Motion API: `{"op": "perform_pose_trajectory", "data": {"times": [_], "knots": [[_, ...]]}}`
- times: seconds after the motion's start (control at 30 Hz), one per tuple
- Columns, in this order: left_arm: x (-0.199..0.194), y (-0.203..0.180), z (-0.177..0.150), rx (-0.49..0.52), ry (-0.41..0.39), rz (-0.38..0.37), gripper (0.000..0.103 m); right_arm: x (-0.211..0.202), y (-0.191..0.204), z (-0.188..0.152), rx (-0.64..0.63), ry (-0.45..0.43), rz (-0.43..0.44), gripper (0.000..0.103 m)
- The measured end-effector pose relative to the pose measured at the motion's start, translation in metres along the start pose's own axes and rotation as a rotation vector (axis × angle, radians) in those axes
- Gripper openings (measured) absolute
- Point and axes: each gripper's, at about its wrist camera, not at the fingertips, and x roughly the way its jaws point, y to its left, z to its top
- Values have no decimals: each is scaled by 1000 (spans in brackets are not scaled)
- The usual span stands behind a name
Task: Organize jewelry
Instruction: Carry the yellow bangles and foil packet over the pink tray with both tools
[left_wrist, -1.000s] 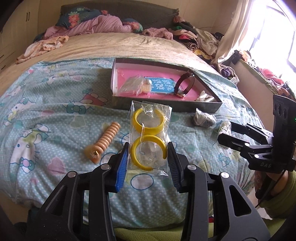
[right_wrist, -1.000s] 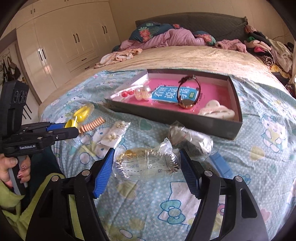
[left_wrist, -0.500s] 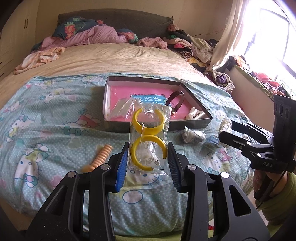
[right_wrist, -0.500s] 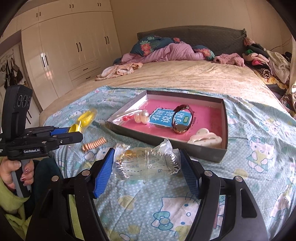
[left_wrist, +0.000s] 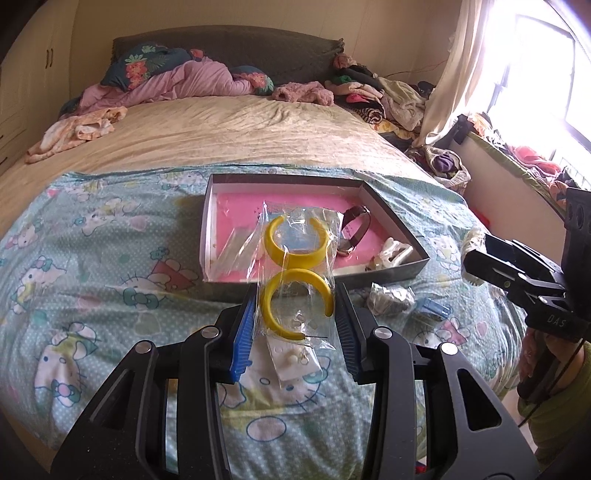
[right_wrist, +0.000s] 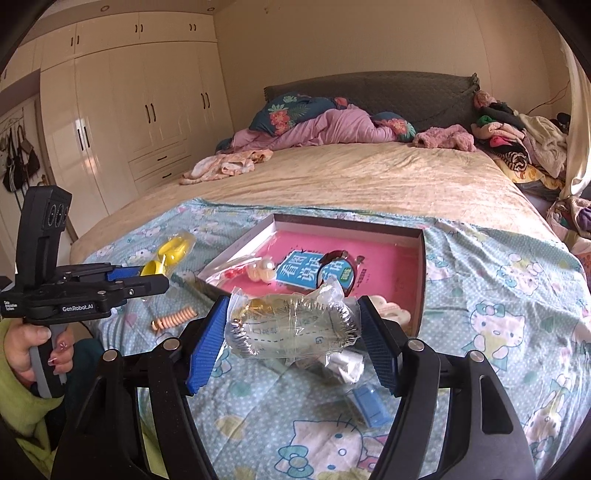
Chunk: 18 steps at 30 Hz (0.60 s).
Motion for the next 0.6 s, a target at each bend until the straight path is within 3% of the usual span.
{"op": "perform_pose_trajectory", "data": {"times": [0.6], "knots": [[48, 9, 23, 28, 29, 68, 32, 9, -31, 20, 23, -55, -56, 68]]}}
